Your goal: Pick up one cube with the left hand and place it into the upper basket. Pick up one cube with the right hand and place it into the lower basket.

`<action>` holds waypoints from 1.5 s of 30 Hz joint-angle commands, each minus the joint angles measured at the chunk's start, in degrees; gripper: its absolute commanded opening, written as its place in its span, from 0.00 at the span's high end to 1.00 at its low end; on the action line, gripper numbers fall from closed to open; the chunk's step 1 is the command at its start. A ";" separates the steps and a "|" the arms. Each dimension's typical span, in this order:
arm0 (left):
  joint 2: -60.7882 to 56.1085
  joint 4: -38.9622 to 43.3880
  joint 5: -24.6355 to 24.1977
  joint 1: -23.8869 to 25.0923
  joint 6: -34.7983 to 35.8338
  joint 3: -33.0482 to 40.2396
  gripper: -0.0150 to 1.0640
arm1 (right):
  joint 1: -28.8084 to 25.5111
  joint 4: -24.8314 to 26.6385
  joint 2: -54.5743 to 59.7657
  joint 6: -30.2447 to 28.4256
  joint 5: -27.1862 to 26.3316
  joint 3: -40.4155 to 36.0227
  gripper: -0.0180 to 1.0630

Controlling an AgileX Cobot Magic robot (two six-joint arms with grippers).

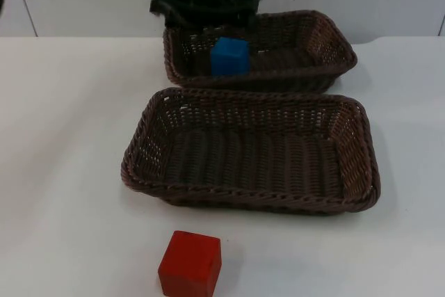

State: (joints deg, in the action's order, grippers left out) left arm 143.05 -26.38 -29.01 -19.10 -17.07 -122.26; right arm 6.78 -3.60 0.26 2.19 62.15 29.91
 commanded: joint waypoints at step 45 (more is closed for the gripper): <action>-27.30 9.43 -26.21 -0.25 3.92 -0.27 0.17 | -0.26 -0.12 -0.26 0.07 -0.40 -0.41 0.01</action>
State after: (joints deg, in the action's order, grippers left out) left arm 116.53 -17.53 -54.85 -19.10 -13.48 -122.30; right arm 6.78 -3.60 0.26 2.19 62.15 29.91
